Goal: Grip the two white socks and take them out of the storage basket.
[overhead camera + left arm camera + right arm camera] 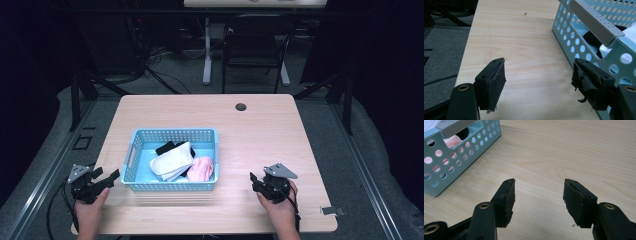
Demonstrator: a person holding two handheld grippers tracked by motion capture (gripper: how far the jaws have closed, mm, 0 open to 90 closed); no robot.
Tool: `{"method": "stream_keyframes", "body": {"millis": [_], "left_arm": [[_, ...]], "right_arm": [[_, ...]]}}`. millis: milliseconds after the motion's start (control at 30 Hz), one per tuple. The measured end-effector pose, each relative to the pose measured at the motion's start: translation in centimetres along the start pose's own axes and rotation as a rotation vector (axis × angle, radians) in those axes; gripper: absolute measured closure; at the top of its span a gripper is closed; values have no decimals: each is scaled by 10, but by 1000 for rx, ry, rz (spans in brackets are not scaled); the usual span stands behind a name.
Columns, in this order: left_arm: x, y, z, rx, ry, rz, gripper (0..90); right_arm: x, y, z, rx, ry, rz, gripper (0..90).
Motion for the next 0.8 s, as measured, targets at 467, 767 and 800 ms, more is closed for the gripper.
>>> {"method": "stream_keyframes", "body": {"millis": [467, 767, 800], "left_arm": [[1, -1, 0, -2, 1, 1, 266], [1, -2, 0, -1, 1, 2, 266], [1, -2, 0, -1, 1, 2, 266]], "right_arm": [[-1, -1, 5, -8, 51, 8, 448], [-6, -4, 1, 31, 4, 23, 407], [-6, -4, 1, 31, 4, 23, 407]]}}
Point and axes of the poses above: each handheld gripper's, and its own axes: y roughly forward along the jaws, x roughly out of its underside, z roughly to its right, the point moved 3 cm from there along y, roughly forward along the jaws, and after that the axes turned 7 degrees about -y, right-handed, at the moved point
